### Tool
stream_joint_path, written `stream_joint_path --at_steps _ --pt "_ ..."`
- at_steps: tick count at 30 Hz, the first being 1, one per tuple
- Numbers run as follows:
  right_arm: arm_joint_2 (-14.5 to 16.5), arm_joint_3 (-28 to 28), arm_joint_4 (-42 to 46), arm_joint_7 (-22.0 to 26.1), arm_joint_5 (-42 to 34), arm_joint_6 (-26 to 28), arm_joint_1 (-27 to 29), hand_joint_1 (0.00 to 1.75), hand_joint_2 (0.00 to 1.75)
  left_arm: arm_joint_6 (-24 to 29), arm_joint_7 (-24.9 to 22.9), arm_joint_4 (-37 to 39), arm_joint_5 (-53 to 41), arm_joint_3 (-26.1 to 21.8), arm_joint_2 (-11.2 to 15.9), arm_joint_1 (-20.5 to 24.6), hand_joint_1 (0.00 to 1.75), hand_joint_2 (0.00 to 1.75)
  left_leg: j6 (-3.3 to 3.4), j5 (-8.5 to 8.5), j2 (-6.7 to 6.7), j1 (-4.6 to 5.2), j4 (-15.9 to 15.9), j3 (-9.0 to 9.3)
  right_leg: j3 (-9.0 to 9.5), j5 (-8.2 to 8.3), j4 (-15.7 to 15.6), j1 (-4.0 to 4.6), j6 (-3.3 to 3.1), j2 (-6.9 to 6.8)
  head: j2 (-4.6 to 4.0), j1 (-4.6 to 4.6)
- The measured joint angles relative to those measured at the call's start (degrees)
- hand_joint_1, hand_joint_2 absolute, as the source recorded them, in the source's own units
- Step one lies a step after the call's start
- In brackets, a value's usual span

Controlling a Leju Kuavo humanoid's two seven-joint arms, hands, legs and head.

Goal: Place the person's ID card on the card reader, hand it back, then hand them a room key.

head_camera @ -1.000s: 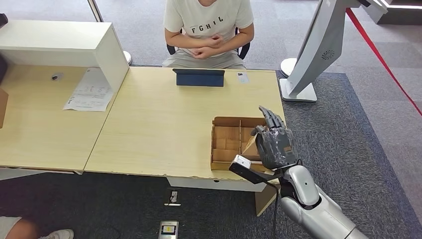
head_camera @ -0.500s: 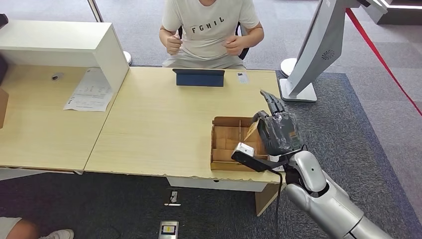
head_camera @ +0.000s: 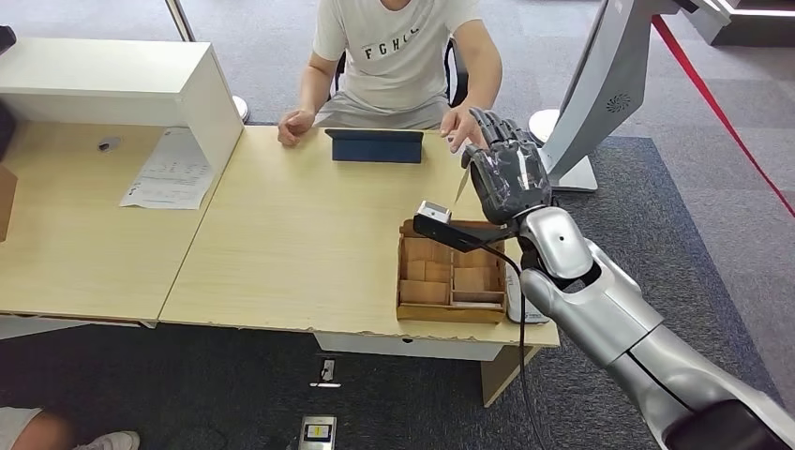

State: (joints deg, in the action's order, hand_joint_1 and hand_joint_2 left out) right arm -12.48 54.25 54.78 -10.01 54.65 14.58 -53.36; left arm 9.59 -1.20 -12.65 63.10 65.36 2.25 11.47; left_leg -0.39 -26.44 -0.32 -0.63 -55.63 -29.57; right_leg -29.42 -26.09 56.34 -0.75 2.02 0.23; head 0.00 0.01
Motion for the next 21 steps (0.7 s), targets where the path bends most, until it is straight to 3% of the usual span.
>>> stream_joint_path --at_steps 16,17,20,21 --pt "6.5 1.4 -18.4 -2.4 1.6 -2.2 -7.6 1.75 1.75 -0.4 -1.1 0.0 -1.0 1.5 0.0 0.9 0.00 0.00 0.02 0.02 0.01 0.01 0.0 -0.01 -0.05 0.04 0.0 0.00 -0.01 0.00 0.00 0.01" --pt "6.8 1.5 -19.6 -2.4 1.7 -2.2 -7.9 1.31 1.75 -0.5 -1.1 0.0 -1.0 1.6 0.0 1.0 0.00 0.00 0.02 0.02 0.02 0.01 0.0 -0.01 -0.06 0.04 0.0 0.00 -0.01 0.00 0.00 0.01" --pt "7.4 1.8 -22.6 -2.4 1.9 -2.1 -8.6 0.00 0.44 -0.7 -1.2 0.0 -1.0 1.9 0.0 1.1 0.00 0.00 0.02 0.02 0.02 0.00 0.0 -0.01 -0.06 0.04 0.0 0.00 -0.01 0.00 0.00 0.01" --pt "7.5 1.9 -23.4 -2.0 2.0 -2.2 -8.7 0.00 0.00 -0.7 -1.3 0.0 -1.0 1.9 0.0 1.2 0.00 0.00 0.02 0.02 0.01 0.00 0.0 -0.01 -0.05 0.04 0.0 0.00 -0.01 0.00 0.00 0.01"
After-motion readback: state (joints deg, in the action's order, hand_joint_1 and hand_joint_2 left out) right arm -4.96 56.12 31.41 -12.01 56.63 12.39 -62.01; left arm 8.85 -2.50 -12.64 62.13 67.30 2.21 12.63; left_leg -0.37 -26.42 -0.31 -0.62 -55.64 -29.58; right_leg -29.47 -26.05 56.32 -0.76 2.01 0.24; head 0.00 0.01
